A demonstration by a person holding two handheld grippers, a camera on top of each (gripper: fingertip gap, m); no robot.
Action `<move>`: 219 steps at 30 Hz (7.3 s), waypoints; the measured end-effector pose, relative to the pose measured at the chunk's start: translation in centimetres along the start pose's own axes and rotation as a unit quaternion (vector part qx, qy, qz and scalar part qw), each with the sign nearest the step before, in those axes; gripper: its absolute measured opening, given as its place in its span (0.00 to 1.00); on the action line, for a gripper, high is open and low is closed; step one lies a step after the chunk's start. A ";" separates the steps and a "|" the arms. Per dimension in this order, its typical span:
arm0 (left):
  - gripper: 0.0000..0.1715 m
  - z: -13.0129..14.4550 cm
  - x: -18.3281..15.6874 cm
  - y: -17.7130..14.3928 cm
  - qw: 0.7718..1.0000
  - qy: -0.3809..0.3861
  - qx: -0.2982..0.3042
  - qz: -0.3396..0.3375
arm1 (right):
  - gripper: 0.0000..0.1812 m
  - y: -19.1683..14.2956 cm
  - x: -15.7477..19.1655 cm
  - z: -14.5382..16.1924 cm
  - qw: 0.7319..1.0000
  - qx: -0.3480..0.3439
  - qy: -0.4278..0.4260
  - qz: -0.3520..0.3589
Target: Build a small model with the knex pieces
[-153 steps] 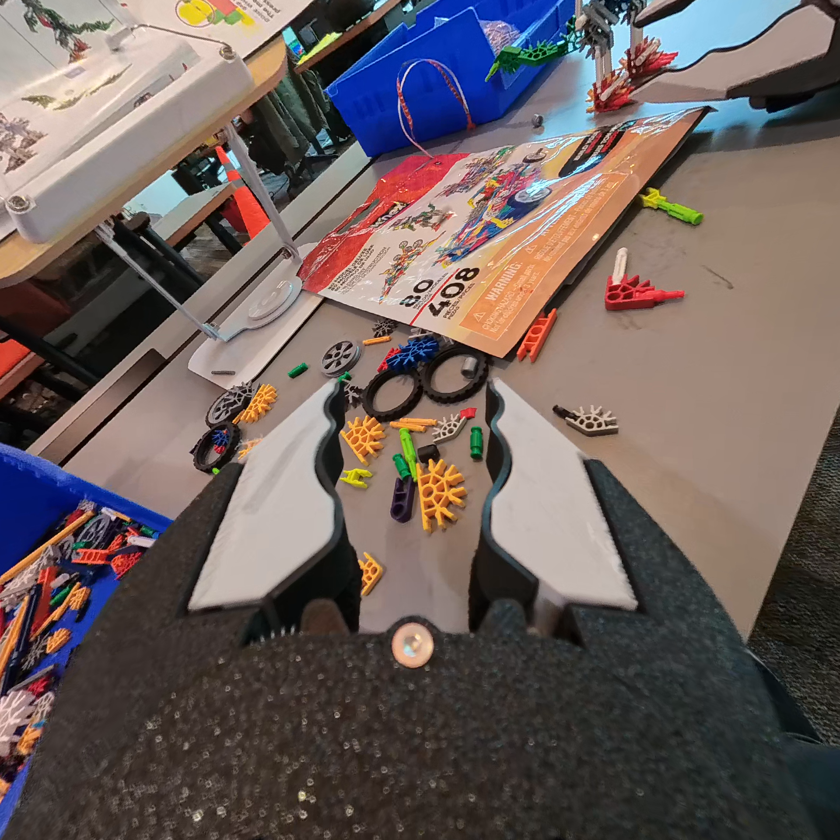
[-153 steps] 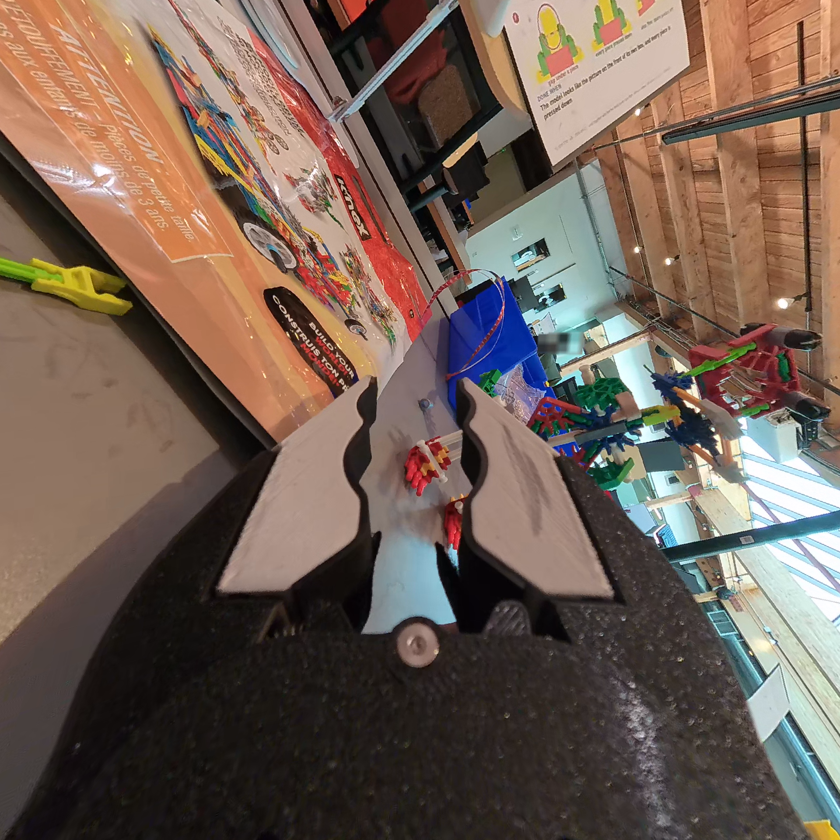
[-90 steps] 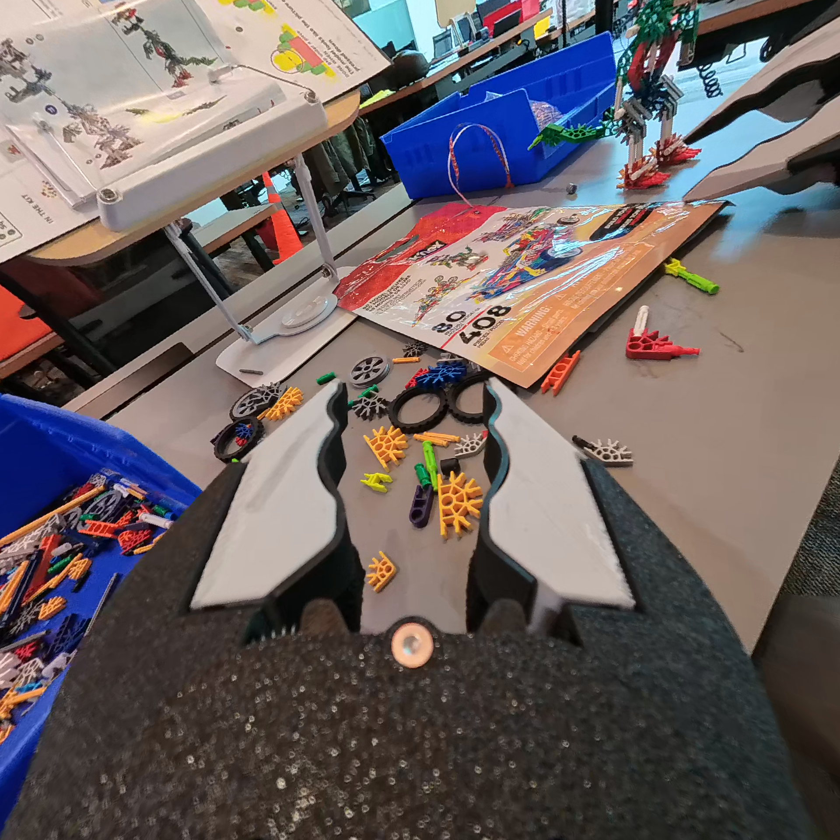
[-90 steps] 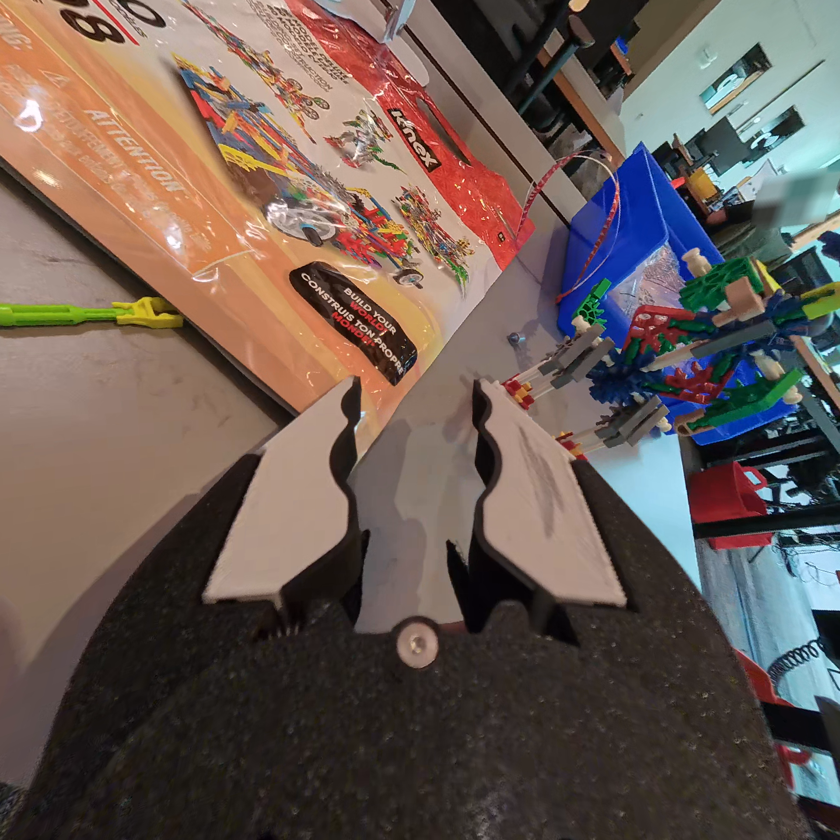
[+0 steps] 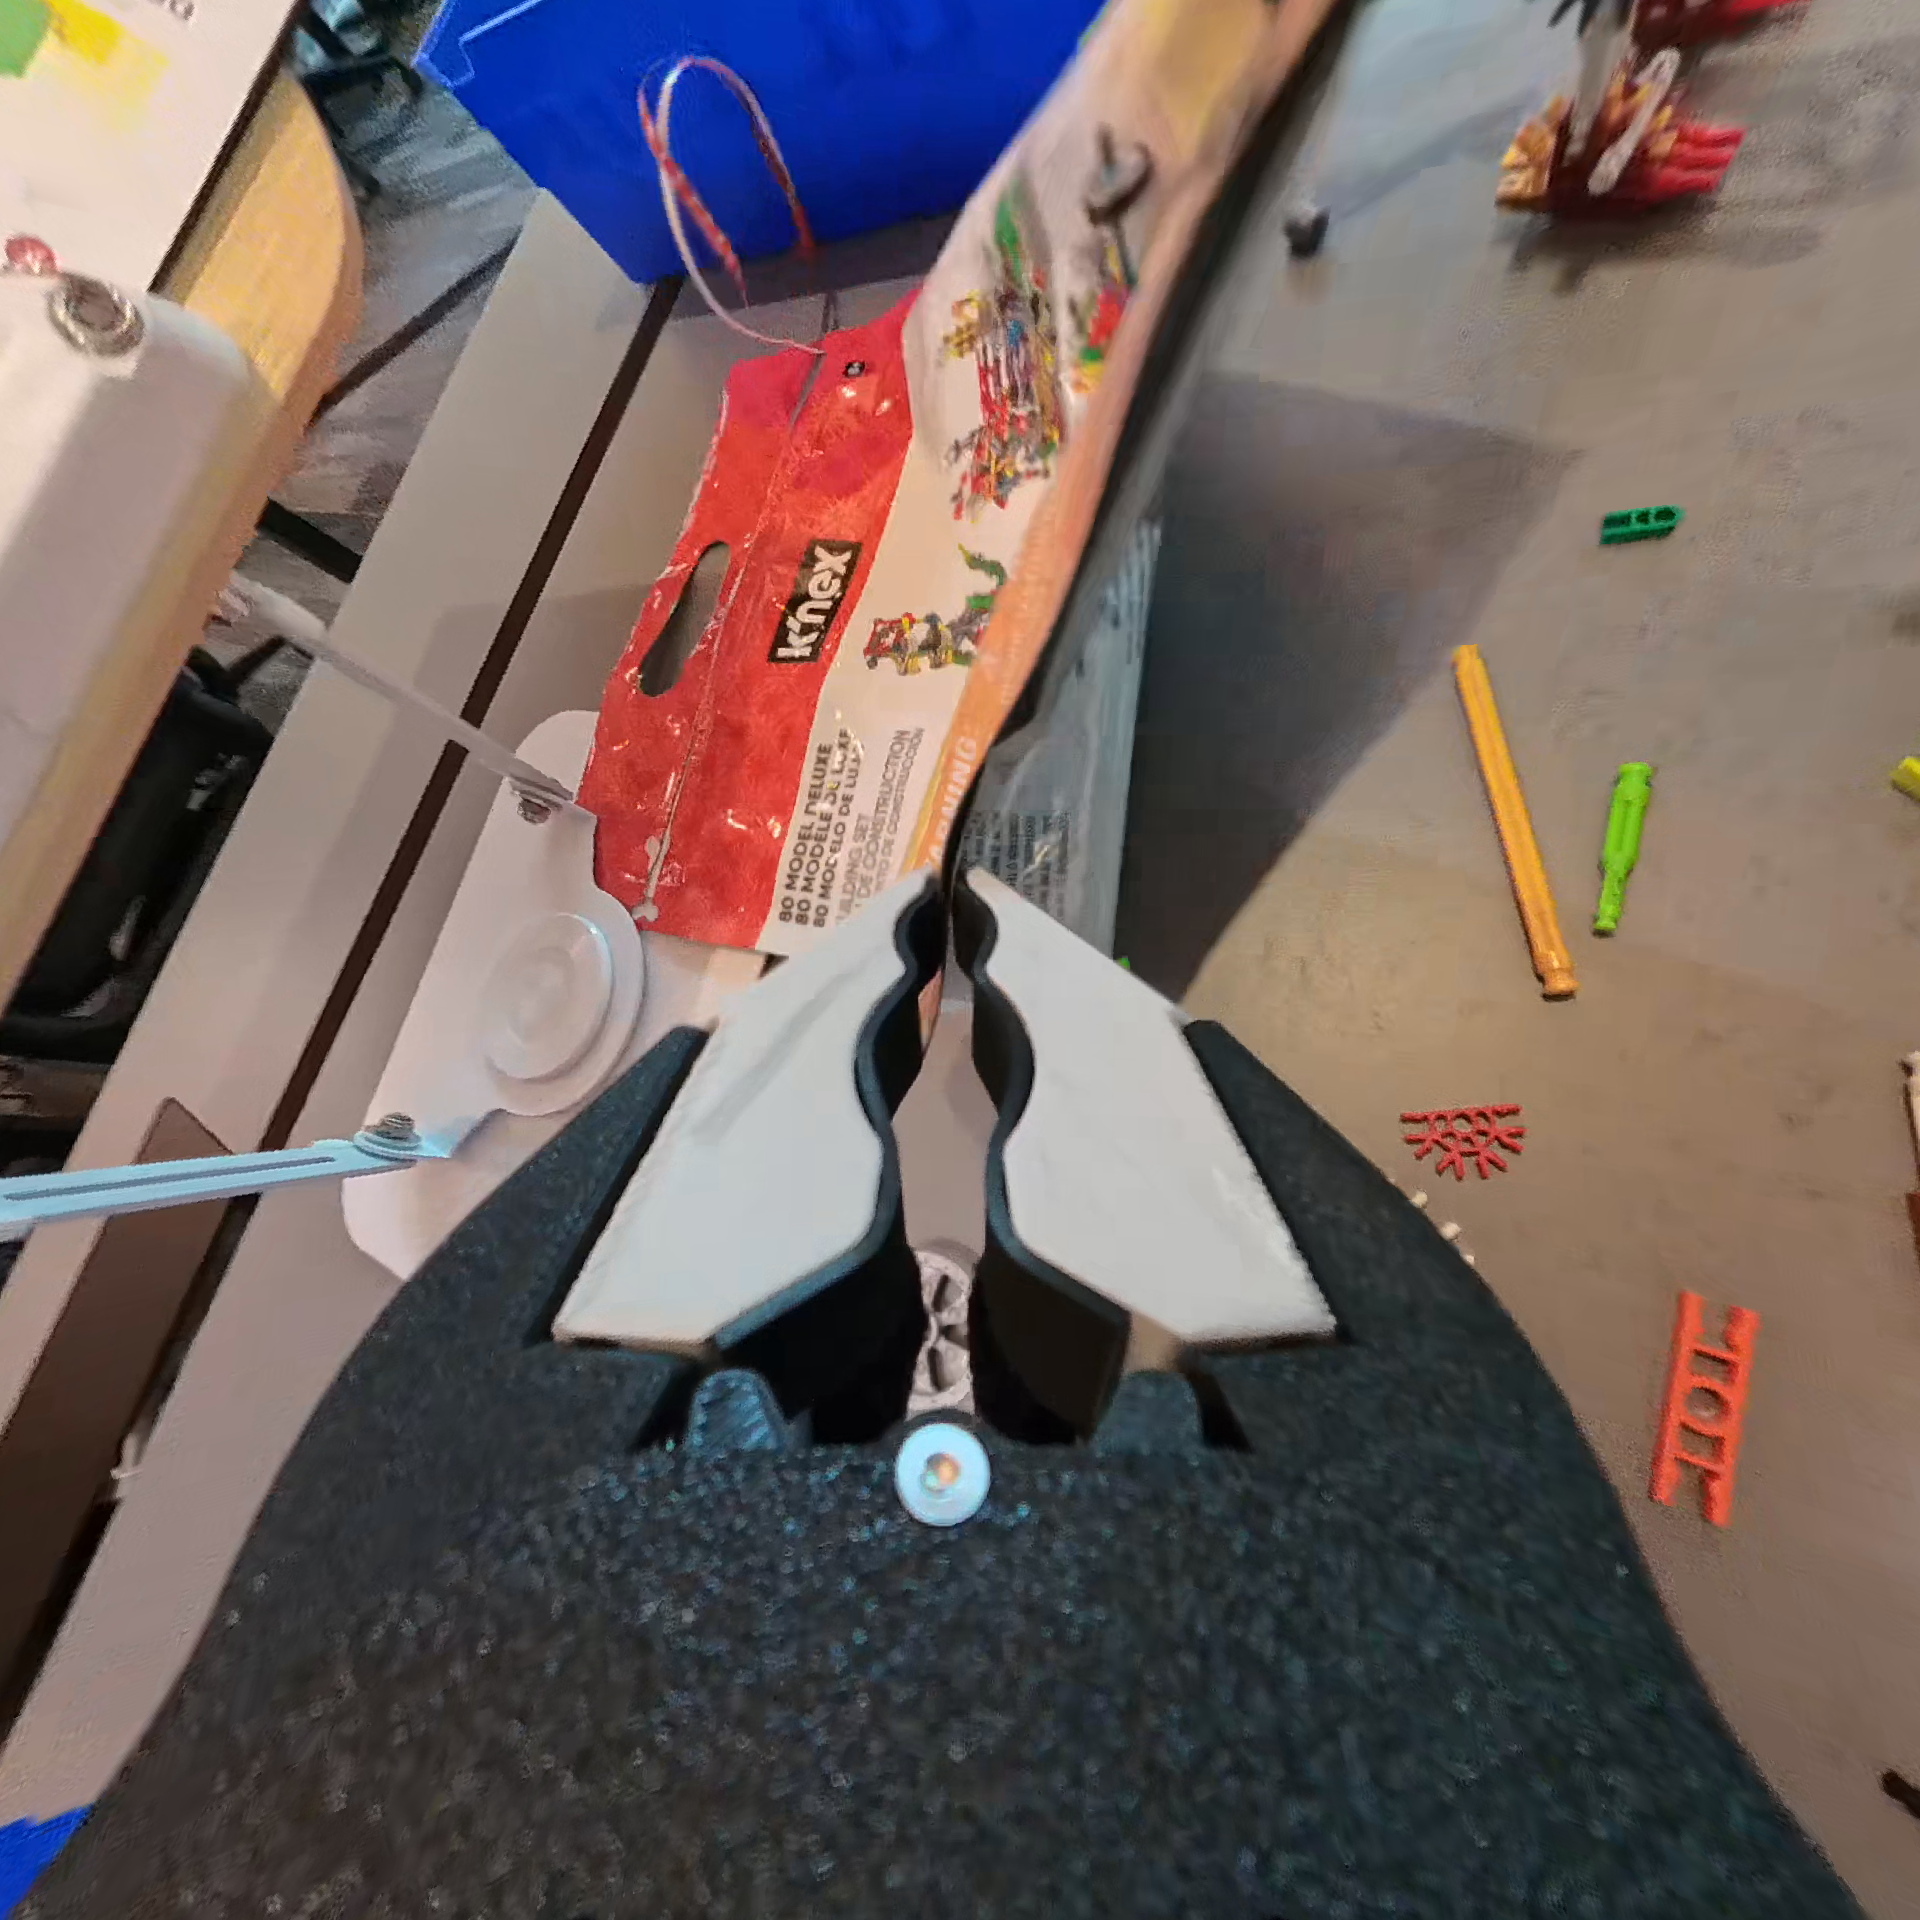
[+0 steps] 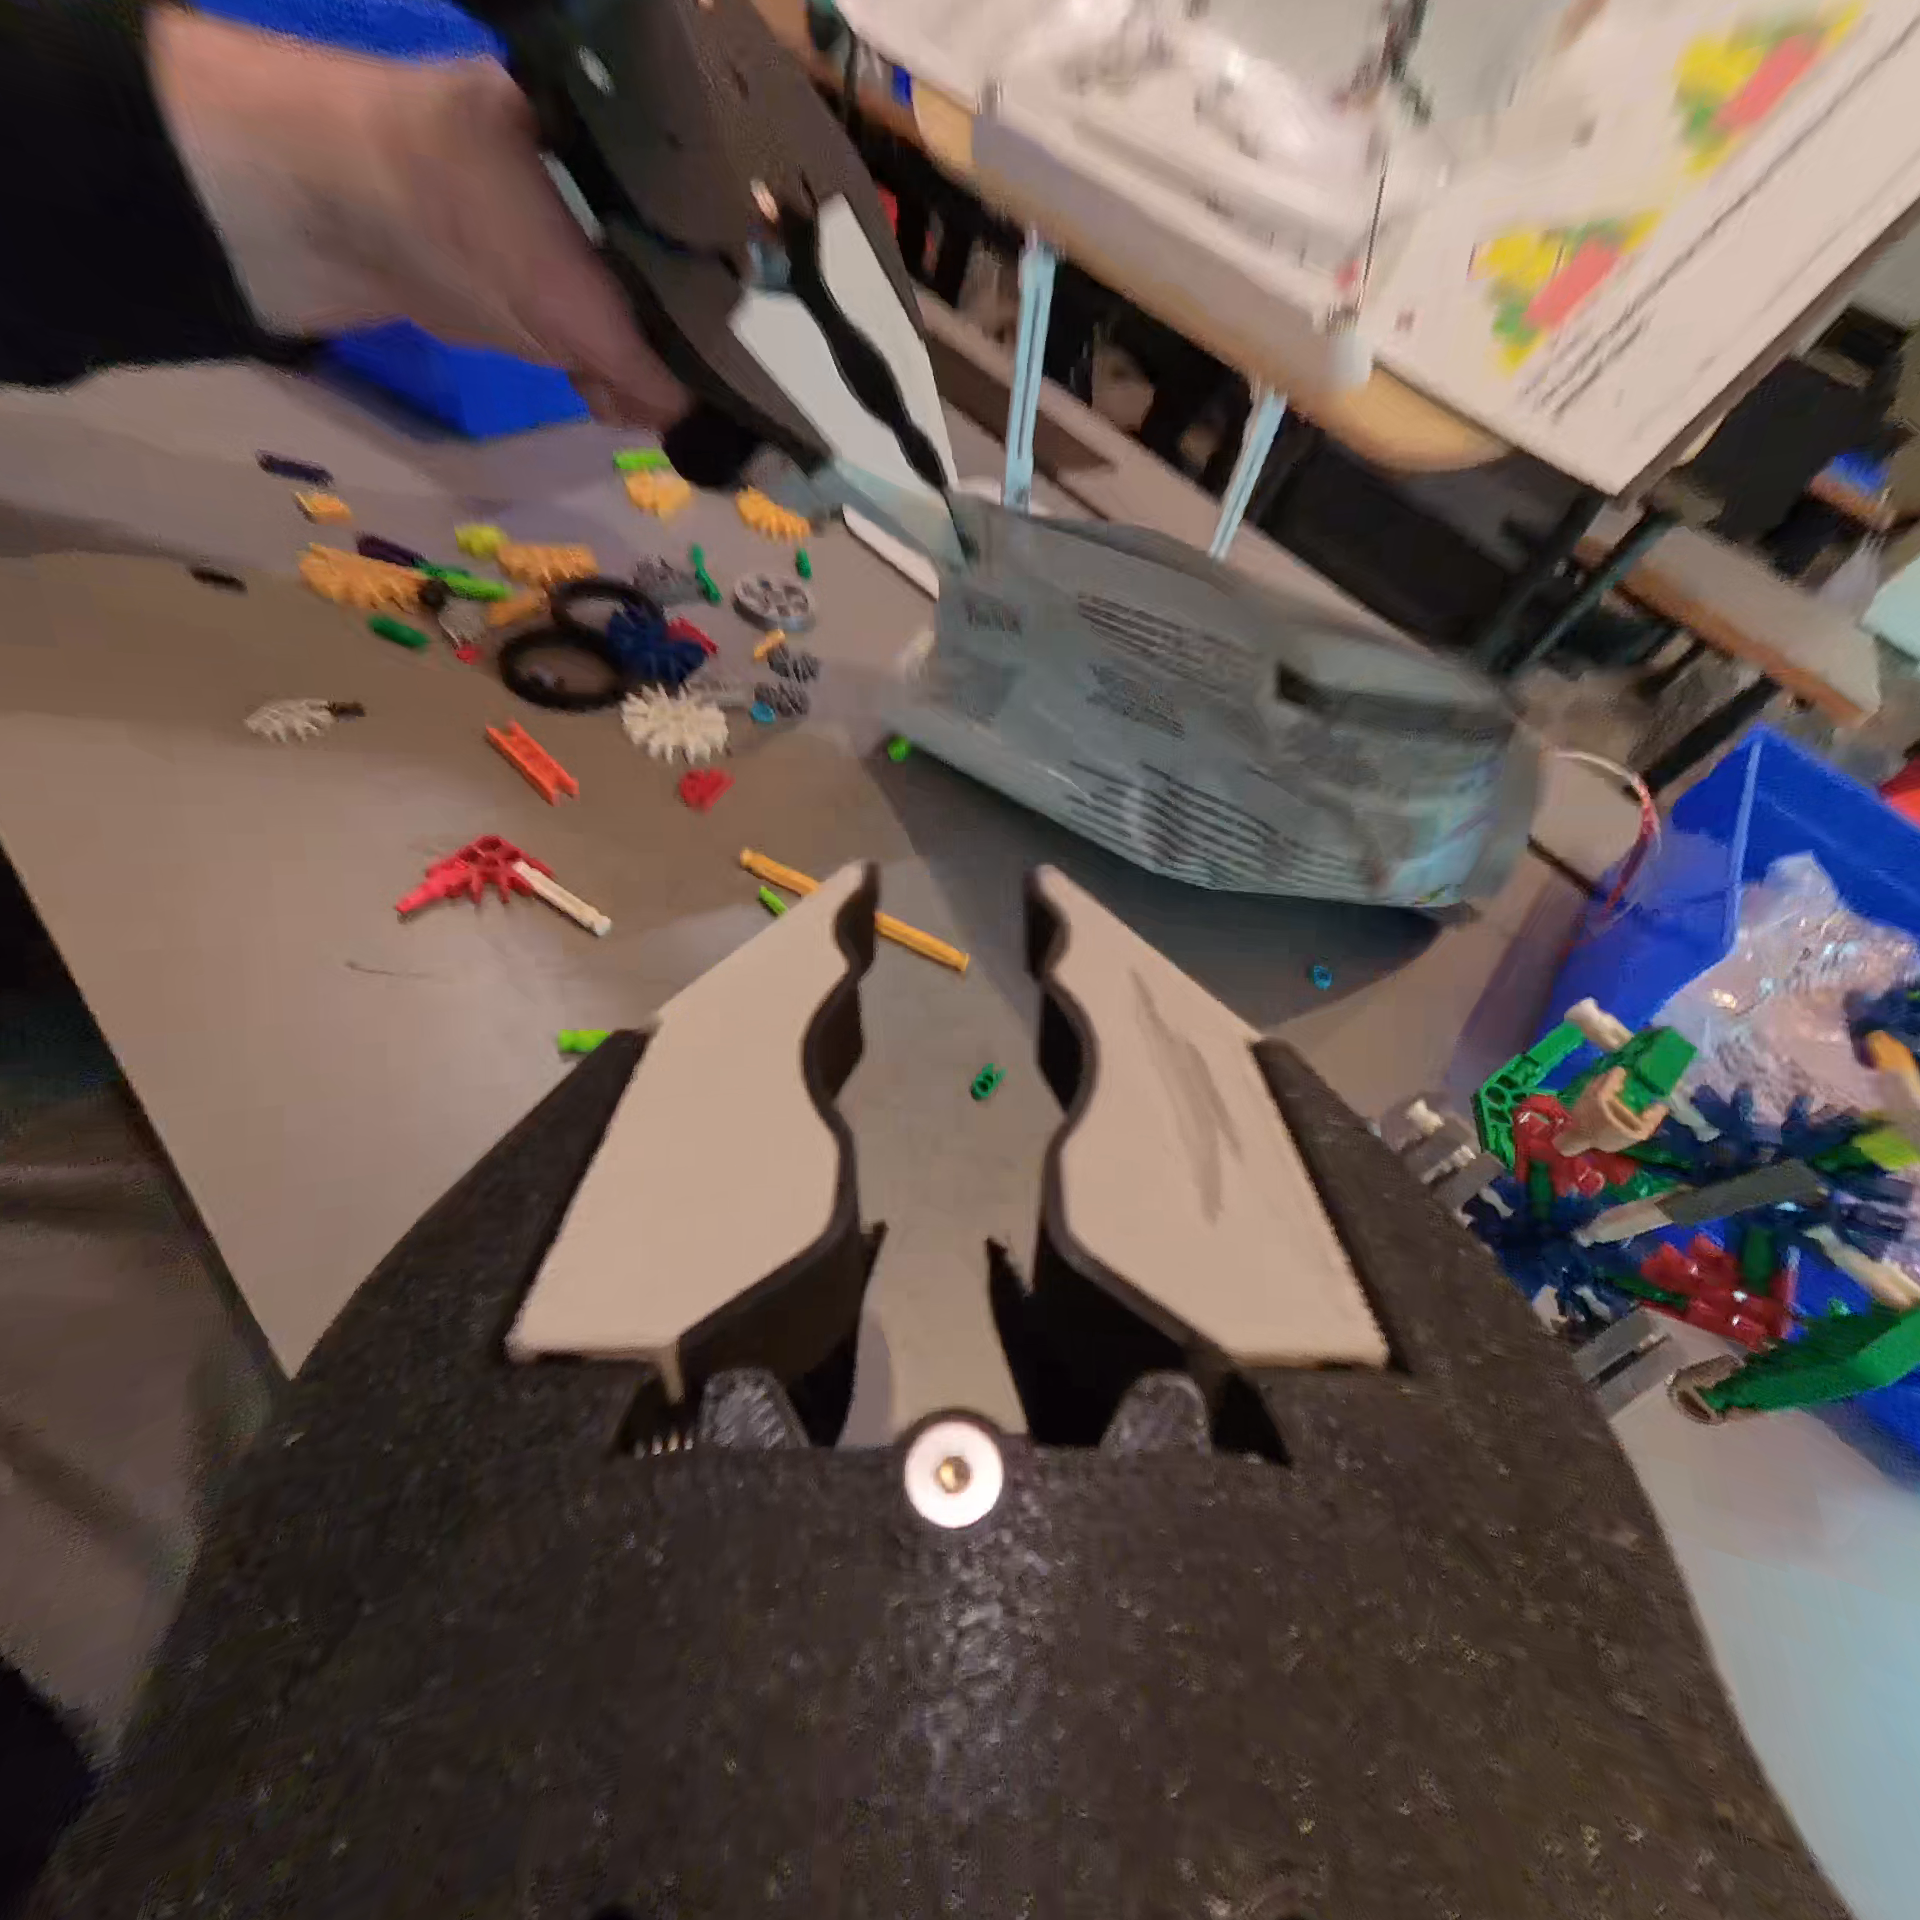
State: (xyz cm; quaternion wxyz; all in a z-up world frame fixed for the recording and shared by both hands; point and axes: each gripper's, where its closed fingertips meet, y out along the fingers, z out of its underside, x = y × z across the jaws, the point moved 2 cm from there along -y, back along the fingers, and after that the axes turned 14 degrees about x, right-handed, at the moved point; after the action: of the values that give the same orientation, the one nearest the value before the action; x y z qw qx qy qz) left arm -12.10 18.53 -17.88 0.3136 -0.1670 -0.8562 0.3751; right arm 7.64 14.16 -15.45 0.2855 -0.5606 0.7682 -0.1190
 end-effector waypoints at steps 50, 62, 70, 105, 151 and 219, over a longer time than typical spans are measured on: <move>0.19 16.4 -8.8 -12.6 0.984 -0.164 0.067 -0.003 | 0.02 5.7 11.8 -3.9 0.950 0.052 -0.090 -0.294; 0.18 15.7 -15.1 -10.8 0.980 -0.184 0.042 0.062 | 0.02 10.7 16.3 -3.3 0.910 0.116 -0.190 -0.349; 0.17 13.6 -16.9 -8.7 0.970 -0.237 0.036 0.045 | 0.02 11.7 17.3 -2.3 0.903 0.133 -0.221 -0.344; 0.15 14.2 -15.8 -8.8 0.969 -0.239 0.062 0.018 | 0.03 12.4 17.5 -2.1 0.888 0.112 -0.278 -0.349; 0.09 14.0 -16.2 -8.8 0.993 -0.044 0.034 0.109 | 0.02 11.8 17.3 -2.0 0.879 0.076 -0.315 -0.349; 0.16 16.0 -14.1 -11.0 0.991 -0.115 0.065 0.027 | 0.02 11.7 16.5 -1.7 0.884 0.076 -0.293 -0.357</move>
State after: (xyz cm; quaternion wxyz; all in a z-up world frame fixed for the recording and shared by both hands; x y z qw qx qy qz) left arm -12.68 -4.71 -23.78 0.2128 -0.1250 -0.8556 0.4550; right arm -6.04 2.61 -25.01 0.4774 -0.7826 0.3863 -0.1015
